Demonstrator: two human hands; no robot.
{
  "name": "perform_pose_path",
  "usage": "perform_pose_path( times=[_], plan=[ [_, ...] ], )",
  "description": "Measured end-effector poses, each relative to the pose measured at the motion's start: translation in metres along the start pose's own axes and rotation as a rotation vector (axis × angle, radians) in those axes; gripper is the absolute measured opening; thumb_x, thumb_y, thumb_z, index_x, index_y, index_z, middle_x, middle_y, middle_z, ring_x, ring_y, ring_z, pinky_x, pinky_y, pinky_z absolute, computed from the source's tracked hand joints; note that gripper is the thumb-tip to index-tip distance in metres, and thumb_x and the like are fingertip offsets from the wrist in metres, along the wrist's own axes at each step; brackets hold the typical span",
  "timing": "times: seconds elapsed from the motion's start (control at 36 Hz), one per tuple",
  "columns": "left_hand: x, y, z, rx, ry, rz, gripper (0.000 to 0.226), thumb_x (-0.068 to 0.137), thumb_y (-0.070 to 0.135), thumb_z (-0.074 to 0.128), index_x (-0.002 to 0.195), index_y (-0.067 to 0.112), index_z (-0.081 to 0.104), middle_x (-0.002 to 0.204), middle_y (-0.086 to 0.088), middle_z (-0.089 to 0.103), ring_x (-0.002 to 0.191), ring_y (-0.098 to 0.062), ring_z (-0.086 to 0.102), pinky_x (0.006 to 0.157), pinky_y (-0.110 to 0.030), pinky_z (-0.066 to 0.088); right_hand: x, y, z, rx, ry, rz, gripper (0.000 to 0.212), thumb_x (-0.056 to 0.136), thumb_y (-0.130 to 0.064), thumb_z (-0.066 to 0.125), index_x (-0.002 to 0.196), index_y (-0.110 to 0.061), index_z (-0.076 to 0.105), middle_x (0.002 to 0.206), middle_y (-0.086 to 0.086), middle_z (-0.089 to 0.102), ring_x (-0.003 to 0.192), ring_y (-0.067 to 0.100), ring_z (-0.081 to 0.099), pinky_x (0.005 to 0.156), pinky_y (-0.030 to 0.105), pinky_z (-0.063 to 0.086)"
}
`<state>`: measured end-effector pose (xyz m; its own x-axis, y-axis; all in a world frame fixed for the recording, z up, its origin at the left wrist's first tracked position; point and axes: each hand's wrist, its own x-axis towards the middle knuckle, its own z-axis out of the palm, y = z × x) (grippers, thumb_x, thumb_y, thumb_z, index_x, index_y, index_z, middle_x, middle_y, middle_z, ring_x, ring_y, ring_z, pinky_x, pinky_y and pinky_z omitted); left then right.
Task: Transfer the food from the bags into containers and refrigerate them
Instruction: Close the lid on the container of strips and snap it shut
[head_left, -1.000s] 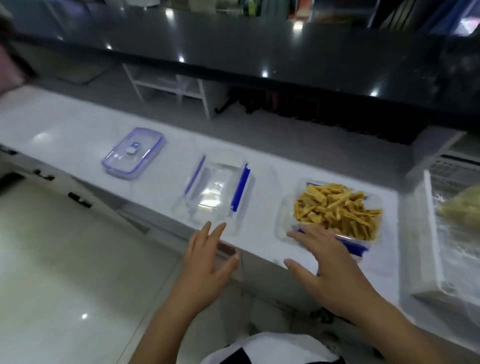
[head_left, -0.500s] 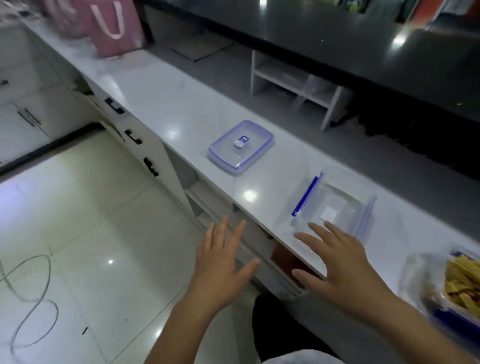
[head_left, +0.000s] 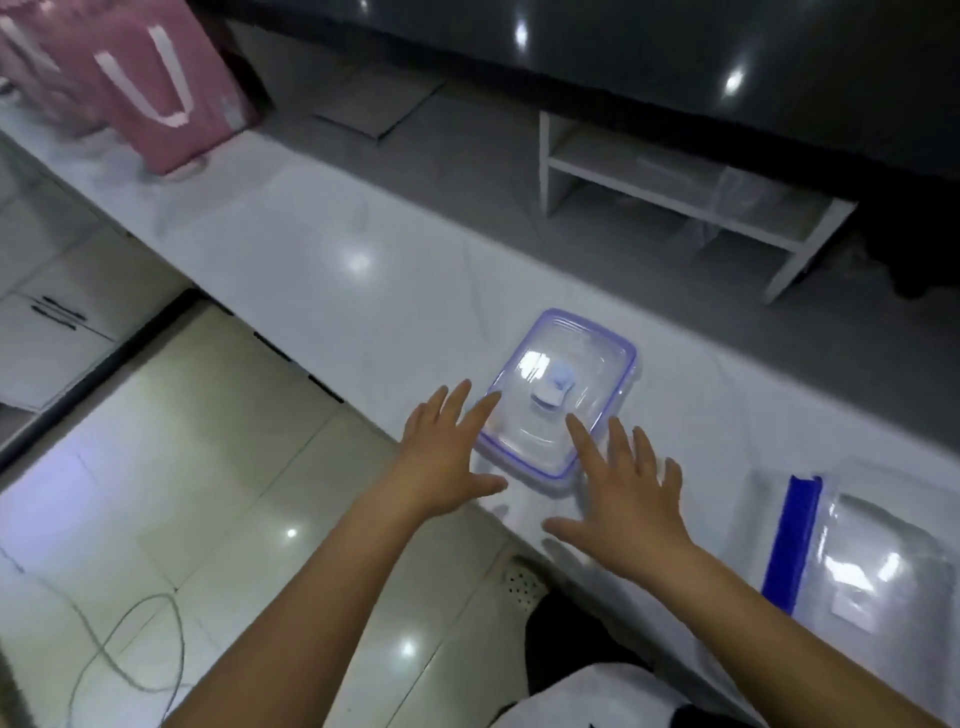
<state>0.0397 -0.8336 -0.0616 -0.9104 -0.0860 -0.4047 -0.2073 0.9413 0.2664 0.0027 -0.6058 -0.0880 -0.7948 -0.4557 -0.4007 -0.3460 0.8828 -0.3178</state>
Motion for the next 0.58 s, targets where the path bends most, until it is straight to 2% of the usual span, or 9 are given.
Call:
perform_pose_path(
  times=[0.14,0.31,0.39,0.5,0.58],
  plan=[
    [0.042,-0.02,0.001,0.017,-0.068,0.156,0.109,0.08,0.06,0.072,0.159,0.041,-0.001,0.17,0.001,0.002,0.156,-0.025,-0.002,0.124,-0.041,0.005,0.012,-0.006,0.019,0.037,0.075,0.091,0.113,0.073,-0.088,0.043,0.136,-0.052,-0.043,0.168,0.009,-0.011,0.153,0.035,-0.012,0.117,0.061,-0.001],
    [0.059,-0.035,0.007,-0.037,-0.028,0.322,0.106,0.079,0.066,0.07,0.159,0.039,0.005,0.169,0.0,0.012,0.156,-0.025,0.005,0.125,-0.042,0.008,0.013,-0.016,0.027,0.074,0.119,0.138,0.106,0.076,-0.086,0.037,0.141,-0.05,-0.038,0.167,0.011,-0.013,0.152,0.031,-0.019,0.119,0.056,-0.008],
    [0.061,-0.039,0.01,-0.086,-0.005,0.37,0.102,0.081,0.065,0.069,0.159,0.038,0.011,0.168,0.0,0.016,0.155,-0.025,0.009,0.124,-0.04,0.008,0.015,-0.025,0.029,0.145,0.155,0.195,0.105,0.071,-0.088,0.035,0.14,-0.054,-0.036,0.167,0.011,-0.011,0.152,0.029,-0.018,0.12,0.052,-0.008],
    [0.058,-0.037,0.006,-0.171,0.025,0.431,0.099,0.081,0.061,0.072,0.157,0.04,0.013,0.169,0.003,0.013,0.155,-0.021,0.01,0.123,-0.035,0.008,0.014,-0.041,0.025,0.193,0.154,0.312,0.113,0.06,-0.096,0.035,0.137,-0.056,-0.038,0.168,0.007,-0.008,0.153,0.028,-0.016,0.121,0.051,-0.005],
    [0.05,-0.039,-0.009,-0.327,0.003,0.508,0.097,0.081,0.052,0.078,0.151,0.05,0.011,0.168,0.009,0.004,0.155,-0.015,0.007,0.124,-0.036,0.011,0.007,-0.057,0.015,0.284,0.174,0.382,0.119,0.05,-0.105,0.037,0.135,-0.061,-0.036,0.168,0.002,-0.005,0.153,0.026,-0.012,0.121,0.051,-0.004]
  ],
)
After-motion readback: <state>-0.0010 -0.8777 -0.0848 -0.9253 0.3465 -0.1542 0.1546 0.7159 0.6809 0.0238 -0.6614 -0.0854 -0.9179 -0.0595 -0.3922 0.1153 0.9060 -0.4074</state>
